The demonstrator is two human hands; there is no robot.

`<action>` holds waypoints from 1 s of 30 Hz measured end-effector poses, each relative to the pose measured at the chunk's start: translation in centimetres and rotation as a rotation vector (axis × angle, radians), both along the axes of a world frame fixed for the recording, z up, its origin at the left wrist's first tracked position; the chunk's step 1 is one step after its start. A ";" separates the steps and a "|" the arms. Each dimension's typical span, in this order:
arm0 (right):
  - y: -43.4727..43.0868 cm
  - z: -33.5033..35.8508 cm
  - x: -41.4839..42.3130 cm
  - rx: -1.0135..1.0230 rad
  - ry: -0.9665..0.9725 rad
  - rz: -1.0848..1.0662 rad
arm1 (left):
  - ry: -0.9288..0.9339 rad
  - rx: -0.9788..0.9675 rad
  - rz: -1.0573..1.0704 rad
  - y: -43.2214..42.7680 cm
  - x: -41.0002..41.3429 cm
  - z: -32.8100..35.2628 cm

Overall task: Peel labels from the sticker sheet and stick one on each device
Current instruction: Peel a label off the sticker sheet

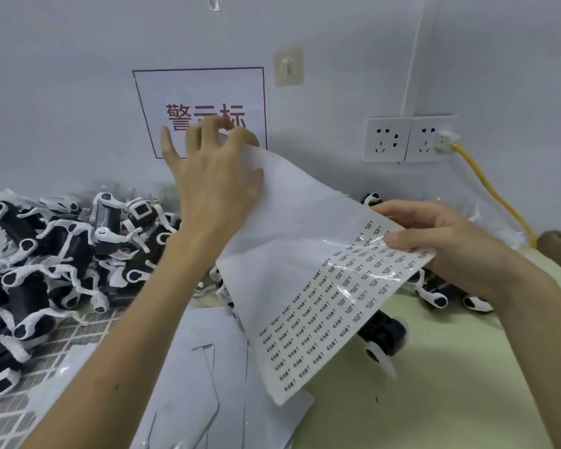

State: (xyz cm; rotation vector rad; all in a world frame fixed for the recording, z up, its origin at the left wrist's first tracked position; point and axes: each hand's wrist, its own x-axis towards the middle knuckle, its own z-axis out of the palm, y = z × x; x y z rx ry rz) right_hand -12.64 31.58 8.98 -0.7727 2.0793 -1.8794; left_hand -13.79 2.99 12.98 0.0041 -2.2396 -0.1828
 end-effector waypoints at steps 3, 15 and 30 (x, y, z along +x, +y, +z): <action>0.8 0.8 0.2 -0.004 0.008 -0.004 | 0.001 -0.079 -0.236 2.6 1.2 -0.8; 1.4 3.8 2.7 0.002 0.258 -0.189 | -0.725 0.321 -1.044 5.9 2.3 0.8; -0.3 2.7 2.5 0.030 0.504 -0.365 | -0.724 0.746 -1.236 4.3 2.8 -1.8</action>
